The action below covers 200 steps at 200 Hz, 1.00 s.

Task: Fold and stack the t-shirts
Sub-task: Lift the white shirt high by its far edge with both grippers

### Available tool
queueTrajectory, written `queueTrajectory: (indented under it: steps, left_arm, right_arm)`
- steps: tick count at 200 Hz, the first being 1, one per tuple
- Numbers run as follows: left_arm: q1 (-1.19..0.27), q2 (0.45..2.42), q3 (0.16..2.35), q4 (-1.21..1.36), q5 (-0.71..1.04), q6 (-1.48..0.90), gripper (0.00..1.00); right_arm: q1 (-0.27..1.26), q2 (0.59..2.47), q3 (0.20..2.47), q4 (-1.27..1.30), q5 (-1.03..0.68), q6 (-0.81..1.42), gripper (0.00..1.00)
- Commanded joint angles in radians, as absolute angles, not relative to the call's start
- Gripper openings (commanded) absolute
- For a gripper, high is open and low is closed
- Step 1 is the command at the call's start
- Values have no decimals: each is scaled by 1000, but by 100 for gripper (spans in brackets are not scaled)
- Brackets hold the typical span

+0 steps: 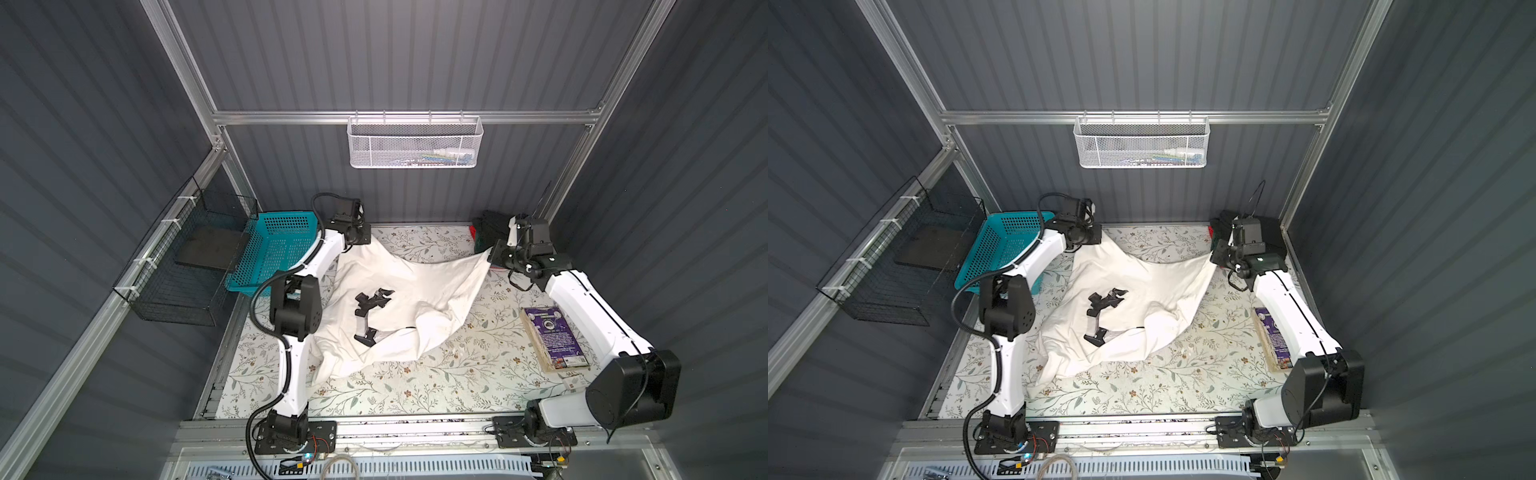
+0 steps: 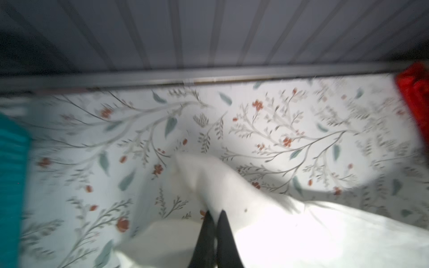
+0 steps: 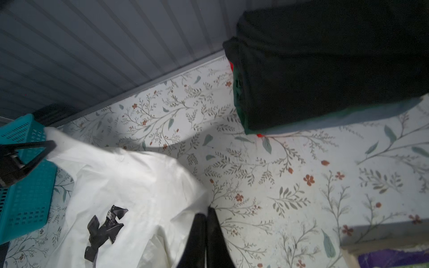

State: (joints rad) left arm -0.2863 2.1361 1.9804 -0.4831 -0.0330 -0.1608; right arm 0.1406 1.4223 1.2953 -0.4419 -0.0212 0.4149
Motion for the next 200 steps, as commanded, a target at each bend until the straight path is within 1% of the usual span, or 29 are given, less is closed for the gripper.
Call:
queueTrajectory:
  steps: [1, 48, 95, 140, 167, 200]
  left_arm:
    - [-281, 1930, 1938, -370, -133, -159, 0]
    - [-282, 1655, 1858, -362, -202, -135, 0]
    - [-283, 1376, 1753, -297, -264, -131, 0]
    - [-282, 1230, 1747, -333, -290, -139, 0]
    - [-282, 1167, 1784, -385, -253, -157, 0]
    - [-283, 1081, 1843, -460, -194, -192, 0]
  right_arm:
    - [115, 1415, 1362, -423, -31, 350, 0]
    - [93, 1388, 1460, -361, -46, 288, 0]
    - [81, 1295, 1470, -308, -75, 238, 0]
    - [63, 1216, 1517, -360, -38, 216, 0]
    - [62, 1181, 1572, -422, -37, 210, 0]
    - [62, 1136, 1662, -504, 21, 210, 0]
